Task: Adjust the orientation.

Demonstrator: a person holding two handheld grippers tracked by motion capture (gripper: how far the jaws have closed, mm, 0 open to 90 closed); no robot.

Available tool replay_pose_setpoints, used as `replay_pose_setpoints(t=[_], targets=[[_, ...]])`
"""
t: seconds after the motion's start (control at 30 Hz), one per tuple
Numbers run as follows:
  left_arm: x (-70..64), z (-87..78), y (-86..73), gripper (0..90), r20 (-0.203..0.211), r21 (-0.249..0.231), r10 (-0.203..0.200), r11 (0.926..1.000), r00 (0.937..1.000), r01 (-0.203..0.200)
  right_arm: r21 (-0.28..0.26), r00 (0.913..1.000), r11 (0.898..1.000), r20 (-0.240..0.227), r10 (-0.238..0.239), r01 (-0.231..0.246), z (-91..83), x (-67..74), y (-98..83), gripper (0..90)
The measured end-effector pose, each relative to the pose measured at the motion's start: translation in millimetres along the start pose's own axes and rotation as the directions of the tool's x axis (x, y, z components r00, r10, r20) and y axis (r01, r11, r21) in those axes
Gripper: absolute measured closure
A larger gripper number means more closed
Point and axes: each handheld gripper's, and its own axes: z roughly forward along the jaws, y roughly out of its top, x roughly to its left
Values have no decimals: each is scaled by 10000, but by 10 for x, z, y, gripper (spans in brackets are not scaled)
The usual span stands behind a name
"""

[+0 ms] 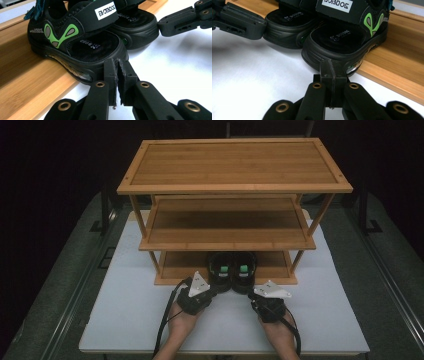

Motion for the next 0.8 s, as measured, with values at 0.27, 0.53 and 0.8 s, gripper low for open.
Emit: replay_pose_setpoints(t=[0.27,0.53,0.8], targets=[[14,77,37,854,-339,53,131,9999,9993,-129,-126,9994,9998,332,128,-124,81,-27,26,897],[81,130,49,853,-556,68,14,10000,9985,-10,-104,9993,9998,346,170,-166,163,-36,79,898],[124,188,93,854,-552,163,96,9998,9984,-87,-81,9983,9996,530,256,-252,223,-61,112,897]])
